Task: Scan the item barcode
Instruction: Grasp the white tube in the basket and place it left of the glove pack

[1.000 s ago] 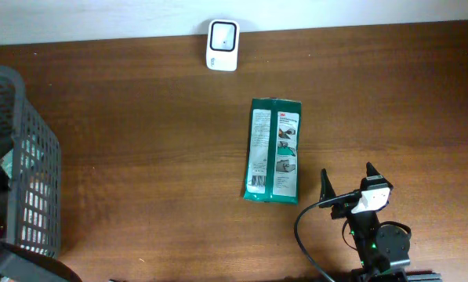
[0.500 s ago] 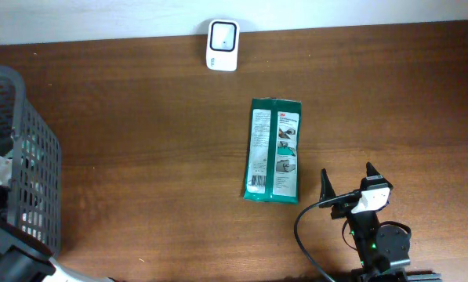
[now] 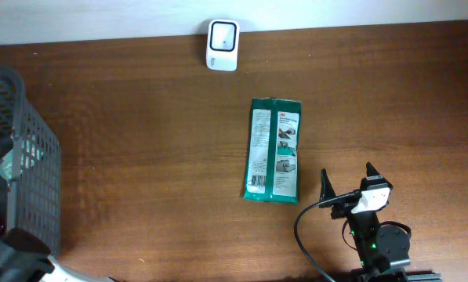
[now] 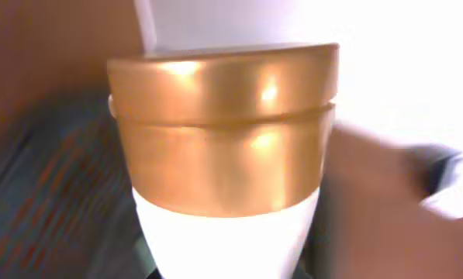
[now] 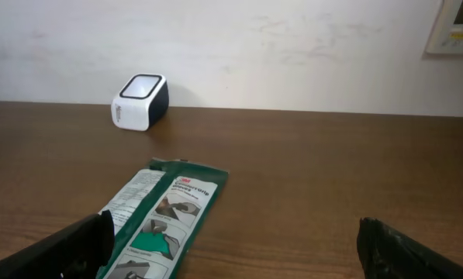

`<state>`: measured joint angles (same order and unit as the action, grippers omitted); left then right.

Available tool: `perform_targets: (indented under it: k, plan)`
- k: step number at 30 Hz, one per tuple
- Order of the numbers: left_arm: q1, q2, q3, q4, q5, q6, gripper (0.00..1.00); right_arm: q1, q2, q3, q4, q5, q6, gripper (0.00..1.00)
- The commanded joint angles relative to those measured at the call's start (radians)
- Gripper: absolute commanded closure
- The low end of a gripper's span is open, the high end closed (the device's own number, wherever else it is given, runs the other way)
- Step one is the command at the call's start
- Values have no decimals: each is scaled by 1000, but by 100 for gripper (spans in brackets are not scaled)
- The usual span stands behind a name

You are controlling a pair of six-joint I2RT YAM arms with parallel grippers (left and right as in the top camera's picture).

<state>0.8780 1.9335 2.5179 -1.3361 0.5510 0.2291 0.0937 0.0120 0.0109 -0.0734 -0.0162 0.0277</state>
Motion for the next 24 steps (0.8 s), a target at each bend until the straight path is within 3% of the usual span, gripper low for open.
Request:
perform_targets:
  k: [1,3,5,6,8,10,13,16,19,20,21,22,23,24]
  plan:
    - [-87,-158,128,2,391,-169,100,4,-6,-5,-5,2,10,2]
    - [-276,-199,128,-47,375,-169,100,4,-6,-5,-5,2,10,1]
    - [-445,-195,114,-117,234,-169,100,4,-6,-5,-5,2,10,2]
    - [-610,-185,80,-175,0,-169,100,4,-6,-5,-5,2,10,2]
    - [-810,-161,-40,-224,-313,-240,100,4,-6,-5,-5,2,10,2]
    - [-911,-134,-222,-190,-335,-250,100,4,-6,-5,-5,2,10,2]
    - [-1047,-87,-566,26,-332,-327,100,4,-6,-5,-5,2,10,2]
    - [-1152,-36,-898,349,-331,-377,100,4,-6,-5,-5,2,10,2]
    - [-1218,11,-1090,629,-331,-499,97,4,-6,-5,-5,2,10,2]
    - [-1226,22,-1104,656,-331,-510,96,4,-6,-5,-5,2,10,2]
    - [-1242,40,-1111,676,-331,-510,82,4,-6,-5,-5,2,10,2]
    - [-1251,45,-1111,678,-331,-509,59,4,-6,-5,-5,2,10,2]
    - [-1257,45,-1111,686,-330,-509,20,4,-6,-5,-5,2,10,2]
    - [-1257,45,-1110,690,-306,-509,1,4,-6,-5,-5,2,10,2]
